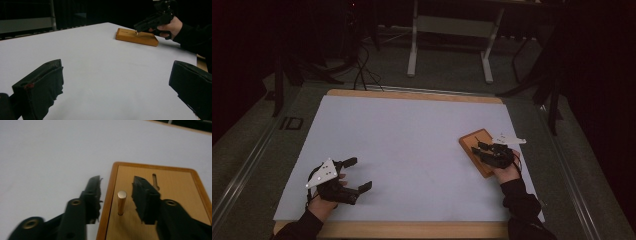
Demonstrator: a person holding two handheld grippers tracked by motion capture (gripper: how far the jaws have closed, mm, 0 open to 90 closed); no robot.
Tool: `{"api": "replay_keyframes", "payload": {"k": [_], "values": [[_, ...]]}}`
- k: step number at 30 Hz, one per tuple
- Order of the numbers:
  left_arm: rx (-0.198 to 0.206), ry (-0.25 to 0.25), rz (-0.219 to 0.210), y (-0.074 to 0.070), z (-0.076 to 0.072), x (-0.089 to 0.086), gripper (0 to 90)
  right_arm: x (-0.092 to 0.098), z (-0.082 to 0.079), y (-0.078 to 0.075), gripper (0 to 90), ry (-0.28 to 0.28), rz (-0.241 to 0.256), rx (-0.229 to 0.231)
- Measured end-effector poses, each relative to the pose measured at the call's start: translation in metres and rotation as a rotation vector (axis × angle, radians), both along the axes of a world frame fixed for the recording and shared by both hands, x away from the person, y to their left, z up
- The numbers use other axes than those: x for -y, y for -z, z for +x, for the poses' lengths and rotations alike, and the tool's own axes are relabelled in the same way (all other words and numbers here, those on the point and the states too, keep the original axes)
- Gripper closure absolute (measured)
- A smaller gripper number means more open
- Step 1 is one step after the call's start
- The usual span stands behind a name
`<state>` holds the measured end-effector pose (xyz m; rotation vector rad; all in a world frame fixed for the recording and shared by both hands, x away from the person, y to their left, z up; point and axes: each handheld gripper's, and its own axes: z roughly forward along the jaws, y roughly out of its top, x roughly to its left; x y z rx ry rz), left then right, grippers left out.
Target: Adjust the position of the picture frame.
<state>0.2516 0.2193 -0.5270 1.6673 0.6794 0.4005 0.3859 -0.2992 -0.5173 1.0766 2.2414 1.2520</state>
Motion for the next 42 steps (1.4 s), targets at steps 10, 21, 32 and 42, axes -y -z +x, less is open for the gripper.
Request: {"api": "replay_keyframes", "payload": {"k": [10,21,32,42], "values": [[-0.004,0.002,0.006,0.001,0.001,0.0,0.0,0.002,0.003,0.01,70.8,-0.003,-0.005,-0.026],[-0.006,0.005,0.013,0.002,0.001,0.001,0.0,0.004,0.003,0.018,77.3,0.013,0.005,-0.022],[-0.009,0.007,0.016,0.003,0.001,0.002,0.0,0.005,0.003,0.019,84.0,0.003,0.024,-0.025],[-0.009,0.002,0.007,0.003,0.001,0.001,0.0,0.013,0.003,0.0,84.6,0.001,0.027,-0.037]]}}
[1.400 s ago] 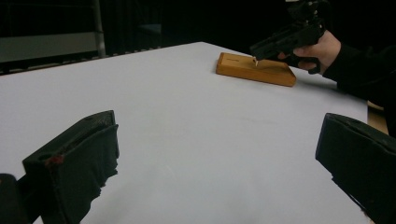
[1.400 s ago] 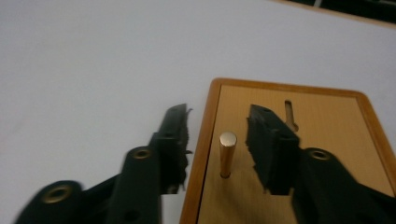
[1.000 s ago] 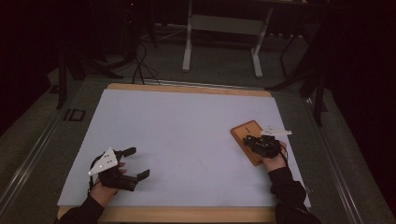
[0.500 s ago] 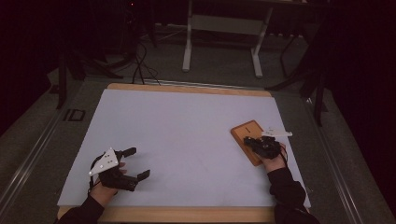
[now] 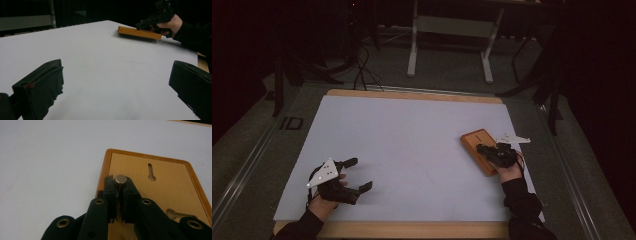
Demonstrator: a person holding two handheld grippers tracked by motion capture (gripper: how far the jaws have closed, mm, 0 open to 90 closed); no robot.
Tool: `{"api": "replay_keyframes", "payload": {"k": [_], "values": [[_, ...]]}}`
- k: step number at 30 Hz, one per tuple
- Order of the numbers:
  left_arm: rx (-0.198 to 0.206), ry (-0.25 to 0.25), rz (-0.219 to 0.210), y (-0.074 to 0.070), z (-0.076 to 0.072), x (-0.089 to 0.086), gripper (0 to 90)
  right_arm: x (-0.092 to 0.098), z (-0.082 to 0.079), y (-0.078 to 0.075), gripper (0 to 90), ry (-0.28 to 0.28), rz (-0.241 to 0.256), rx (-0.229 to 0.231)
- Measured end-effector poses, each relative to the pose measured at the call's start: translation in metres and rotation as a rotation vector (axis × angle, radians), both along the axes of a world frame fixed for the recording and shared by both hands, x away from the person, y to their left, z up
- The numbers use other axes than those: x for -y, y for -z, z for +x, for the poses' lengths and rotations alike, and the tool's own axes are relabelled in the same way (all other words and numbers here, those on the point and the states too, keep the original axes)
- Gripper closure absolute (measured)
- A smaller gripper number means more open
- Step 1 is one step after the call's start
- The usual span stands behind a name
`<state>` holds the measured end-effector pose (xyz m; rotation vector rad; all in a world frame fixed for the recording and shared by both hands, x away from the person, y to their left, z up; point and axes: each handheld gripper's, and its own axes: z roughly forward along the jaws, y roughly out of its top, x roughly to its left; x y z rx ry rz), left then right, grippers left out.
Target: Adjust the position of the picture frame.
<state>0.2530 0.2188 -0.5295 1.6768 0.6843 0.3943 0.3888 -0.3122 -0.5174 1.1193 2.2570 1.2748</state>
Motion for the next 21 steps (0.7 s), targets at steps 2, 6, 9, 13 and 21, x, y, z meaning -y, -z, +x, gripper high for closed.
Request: {"api": "replay_keyframes", "payload": {"k": [2,6,9,13,21], "values": [[0.0,-0.001,0.001,0.0,0.0,0.0,0.0,0.0,-0.002,-0.002,84.7,-0.012,-0.005,-0.002],[-0.001,0.0,0.004,0.0,0.0,0.0,0.0,-0.003,-0.004,-0.009,84.7,-0.023,-0.004,0.009],[0.001,-0.002,0.003,0.0,0.0,0.0,0.0,-0.005,-0.004,-0.017,84.6,-0.036,0.018,0.018],[0.002,-0.002,0.003,0.0,0.0,0.0,0.0,-0.011,-0.005,-0.03,84.7,-0.05,0.023,0.043],[0.005,0.0,0.003,-0.001,-0.001,0.001,0.0,-0.029,-0.004,-0.049,84.7,-0.096,0.022,0.067]]}}
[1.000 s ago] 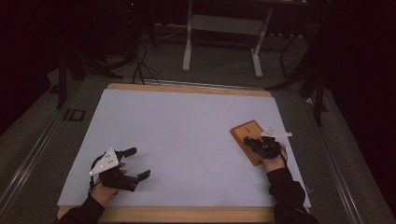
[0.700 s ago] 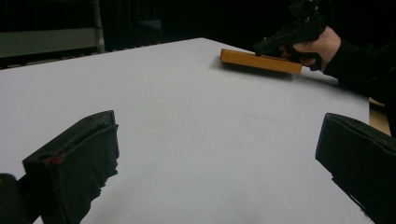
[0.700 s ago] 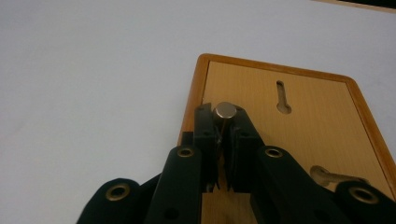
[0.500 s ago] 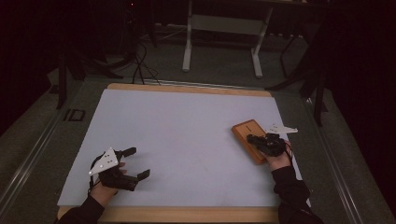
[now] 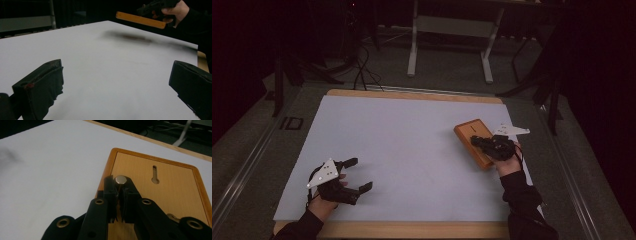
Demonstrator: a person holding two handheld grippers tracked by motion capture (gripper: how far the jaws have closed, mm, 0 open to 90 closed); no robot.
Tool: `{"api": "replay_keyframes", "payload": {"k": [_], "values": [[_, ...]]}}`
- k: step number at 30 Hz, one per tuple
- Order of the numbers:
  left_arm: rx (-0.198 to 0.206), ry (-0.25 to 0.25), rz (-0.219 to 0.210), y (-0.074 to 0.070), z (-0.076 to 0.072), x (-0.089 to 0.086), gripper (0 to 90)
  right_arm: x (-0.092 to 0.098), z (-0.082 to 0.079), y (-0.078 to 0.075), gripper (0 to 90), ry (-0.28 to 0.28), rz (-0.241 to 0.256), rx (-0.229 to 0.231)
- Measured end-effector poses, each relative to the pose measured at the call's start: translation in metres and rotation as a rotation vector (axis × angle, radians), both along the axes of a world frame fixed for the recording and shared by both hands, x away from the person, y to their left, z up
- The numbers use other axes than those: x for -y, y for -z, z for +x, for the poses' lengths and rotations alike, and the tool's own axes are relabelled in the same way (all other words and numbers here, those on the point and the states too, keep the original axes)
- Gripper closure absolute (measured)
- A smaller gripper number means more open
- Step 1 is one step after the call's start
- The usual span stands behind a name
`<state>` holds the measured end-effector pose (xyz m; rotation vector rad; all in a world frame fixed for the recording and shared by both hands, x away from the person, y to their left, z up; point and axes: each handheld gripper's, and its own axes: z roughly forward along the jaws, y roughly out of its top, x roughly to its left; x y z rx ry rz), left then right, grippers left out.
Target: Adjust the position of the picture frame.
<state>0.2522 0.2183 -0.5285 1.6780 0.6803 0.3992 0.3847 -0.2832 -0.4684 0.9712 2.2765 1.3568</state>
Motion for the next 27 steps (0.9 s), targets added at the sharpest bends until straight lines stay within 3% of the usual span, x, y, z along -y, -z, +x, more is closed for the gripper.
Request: {"api": "replay_keyframes", "payload": {"k": [12,27], "values": [[0.001,0.003,0.001,0.0,0.0,0.0,0.0,-0.038,0.002,-0.008,84.7,-0.089,0.002,0.001],[0.001,0.008,0.007,0.0,-0.001,0.0,0.0,-0.097,0.006,-0.004,84.7,-0.215,-0.002,-0.005]]}}
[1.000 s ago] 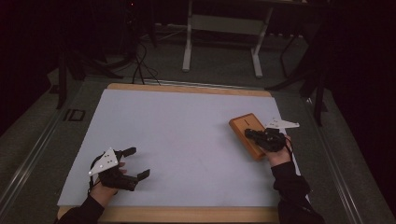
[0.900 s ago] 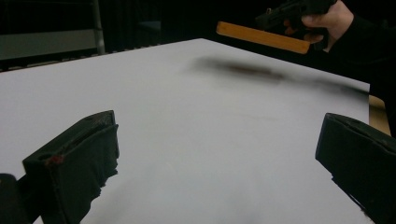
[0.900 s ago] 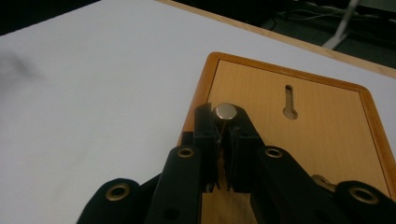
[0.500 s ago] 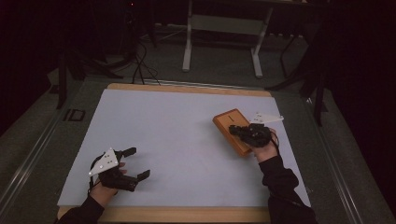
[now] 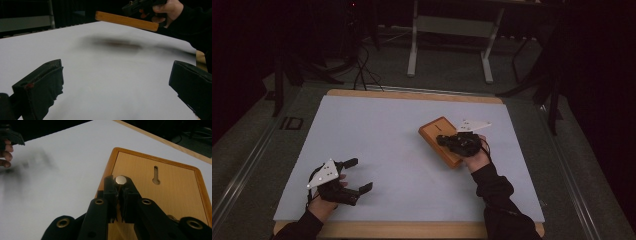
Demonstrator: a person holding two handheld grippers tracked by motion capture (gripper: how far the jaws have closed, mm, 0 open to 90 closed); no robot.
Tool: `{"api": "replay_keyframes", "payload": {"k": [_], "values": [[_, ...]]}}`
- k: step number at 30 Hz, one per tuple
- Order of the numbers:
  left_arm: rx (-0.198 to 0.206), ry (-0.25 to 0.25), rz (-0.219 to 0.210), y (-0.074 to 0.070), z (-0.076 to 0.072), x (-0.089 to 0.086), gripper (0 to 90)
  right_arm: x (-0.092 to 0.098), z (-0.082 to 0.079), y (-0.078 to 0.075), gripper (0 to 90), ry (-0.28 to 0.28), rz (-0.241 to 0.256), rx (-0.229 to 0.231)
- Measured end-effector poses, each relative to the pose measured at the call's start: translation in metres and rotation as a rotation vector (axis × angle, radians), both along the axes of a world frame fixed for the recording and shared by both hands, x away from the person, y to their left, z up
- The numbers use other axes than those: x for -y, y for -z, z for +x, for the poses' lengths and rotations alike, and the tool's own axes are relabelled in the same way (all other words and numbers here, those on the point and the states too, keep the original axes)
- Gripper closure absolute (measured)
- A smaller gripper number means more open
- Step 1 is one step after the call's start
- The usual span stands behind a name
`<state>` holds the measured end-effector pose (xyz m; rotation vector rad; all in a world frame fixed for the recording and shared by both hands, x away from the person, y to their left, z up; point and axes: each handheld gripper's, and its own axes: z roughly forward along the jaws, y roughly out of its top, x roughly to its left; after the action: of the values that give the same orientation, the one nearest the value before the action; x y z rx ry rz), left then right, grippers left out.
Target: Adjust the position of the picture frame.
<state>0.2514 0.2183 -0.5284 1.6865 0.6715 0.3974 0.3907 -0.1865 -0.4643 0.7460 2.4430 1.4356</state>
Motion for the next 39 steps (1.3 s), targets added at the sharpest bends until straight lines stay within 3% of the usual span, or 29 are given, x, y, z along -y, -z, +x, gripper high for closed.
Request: {"api": "replay_keyframes", "payload": {"k": [17,39], "values": [[0.002,0.01,0.004,0.0,-0.001,0.0,0.0,-0.049,0.003,0.015,84.7,-0.071,-0.022,-0.008],[0.001,0.021,0.013,0.001,-0.002,0.002,0.0,-0.07,0.003,0.054,84.7,-0.077,-0.056,-0.05]]}}
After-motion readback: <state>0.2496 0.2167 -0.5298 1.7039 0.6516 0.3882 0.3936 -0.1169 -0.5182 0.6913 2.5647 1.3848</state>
